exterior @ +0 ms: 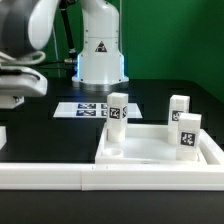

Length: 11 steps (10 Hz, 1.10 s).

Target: Assemble square table

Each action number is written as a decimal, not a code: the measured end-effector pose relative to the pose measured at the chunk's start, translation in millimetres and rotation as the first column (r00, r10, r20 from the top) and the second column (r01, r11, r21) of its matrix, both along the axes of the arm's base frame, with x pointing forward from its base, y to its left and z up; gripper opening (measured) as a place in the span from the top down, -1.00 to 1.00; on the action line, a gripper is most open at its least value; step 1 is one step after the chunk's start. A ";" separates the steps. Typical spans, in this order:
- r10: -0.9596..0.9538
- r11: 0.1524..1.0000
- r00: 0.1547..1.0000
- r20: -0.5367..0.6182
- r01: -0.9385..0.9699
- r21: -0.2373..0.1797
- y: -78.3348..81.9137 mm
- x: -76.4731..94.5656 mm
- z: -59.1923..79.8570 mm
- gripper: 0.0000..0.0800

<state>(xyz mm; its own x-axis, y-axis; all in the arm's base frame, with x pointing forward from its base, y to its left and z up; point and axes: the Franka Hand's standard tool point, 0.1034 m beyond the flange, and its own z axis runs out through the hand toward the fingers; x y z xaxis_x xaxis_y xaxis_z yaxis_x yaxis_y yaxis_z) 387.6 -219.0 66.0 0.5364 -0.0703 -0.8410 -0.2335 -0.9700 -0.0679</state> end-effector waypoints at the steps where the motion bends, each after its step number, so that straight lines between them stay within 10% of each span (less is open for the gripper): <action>1: -0.008 1.000 1.000 0.029 0.008 -0.006 -4.3 10.3 19.4 0.28; 2: -0.020 1.000 0.999 0.034 0.020 -0.005 -3.5 16.3 37.8 0.28; 7: 0.036 0.995 0.949 0.312 -0.006 -0.098 -0.1 40.9 28.6 0.28; 11: 0.184 0.981 0.825 0.534 -0.124 -0.146 37.1 113.9 85.7 0.28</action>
Offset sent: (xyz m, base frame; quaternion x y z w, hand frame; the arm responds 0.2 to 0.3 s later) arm 0.0000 0.0000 0.0000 0.0000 0.1296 0.0000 0.9916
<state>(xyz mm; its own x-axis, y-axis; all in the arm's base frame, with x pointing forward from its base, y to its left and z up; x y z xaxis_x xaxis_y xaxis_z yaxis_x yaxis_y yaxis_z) 501.5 -182.0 151.7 0.9147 -0.0163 -0.4039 -0.0353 -0.9986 -0.0395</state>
